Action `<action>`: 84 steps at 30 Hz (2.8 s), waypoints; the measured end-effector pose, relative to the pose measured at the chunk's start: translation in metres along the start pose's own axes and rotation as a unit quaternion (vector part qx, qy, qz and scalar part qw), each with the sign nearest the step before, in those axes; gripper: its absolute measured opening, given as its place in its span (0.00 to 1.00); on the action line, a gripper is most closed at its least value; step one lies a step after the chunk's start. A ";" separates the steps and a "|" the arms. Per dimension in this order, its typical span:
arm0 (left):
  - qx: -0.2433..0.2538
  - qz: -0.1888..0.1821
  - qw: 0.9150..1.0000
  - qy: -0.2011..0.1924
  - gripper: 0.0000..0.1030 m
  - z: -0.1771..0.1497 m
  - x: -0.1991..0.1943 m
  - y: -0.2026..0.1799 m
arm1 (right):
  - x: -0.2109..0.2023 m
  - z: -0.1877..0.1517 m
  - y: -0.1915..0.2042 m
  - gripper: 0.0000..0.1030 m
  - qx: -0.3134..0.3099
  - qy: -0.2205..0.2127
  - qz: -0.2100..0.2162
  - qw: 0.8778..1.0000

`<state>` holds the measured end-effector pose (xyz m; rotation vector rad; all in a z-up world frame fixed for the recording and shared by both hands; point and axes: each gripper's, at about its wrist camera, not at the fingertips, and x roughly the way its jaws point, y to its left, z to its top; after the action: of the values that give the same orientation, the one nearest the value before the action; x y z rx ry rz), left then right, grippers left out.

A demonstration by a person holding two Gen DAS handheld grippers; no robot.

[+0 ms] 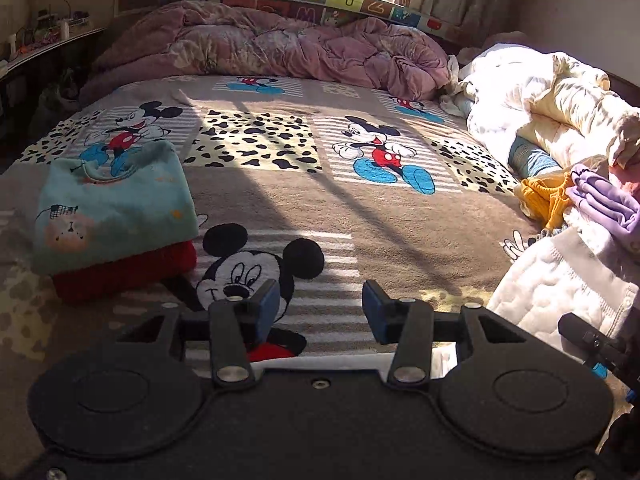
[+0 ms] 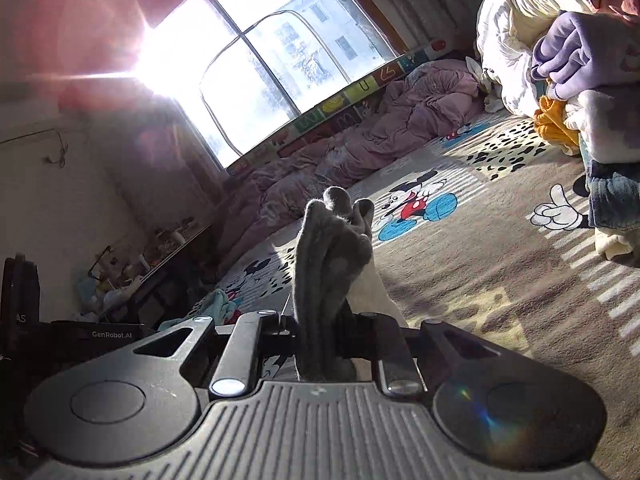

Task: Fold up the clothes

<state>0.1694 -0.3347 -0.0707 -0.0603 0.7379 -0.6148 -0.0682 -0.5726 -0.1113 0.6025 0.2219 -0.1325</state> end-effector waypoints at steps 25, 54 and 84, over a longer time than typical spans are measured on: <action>0.159 -0.079 0.981 0.076 0.20 -0.064 0.030 -0.023 | -0.041 -0.015 -0.071 0.18 0.153 -0.068 -0.132 0.977; -0.024 -0.110 0.986 0.124 0.23 -0.047 0.076 -0.031 | -0.011 0.007 -0.004 0.17 0.070 -0.028 -0.023 0.997; -0.220 -0.090 0.969 0.065 0.39 -0.033 -0.019 0.160 | 0.118 -0.173 0.234 0.17 -0.472 0.120 -0.090 0.869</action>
<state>0.2178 -0.1868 -0.1252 -0.5053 0.9942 -0.6222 0.0611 -0.2889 -0.1507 -0.3907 0.5423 -0.1111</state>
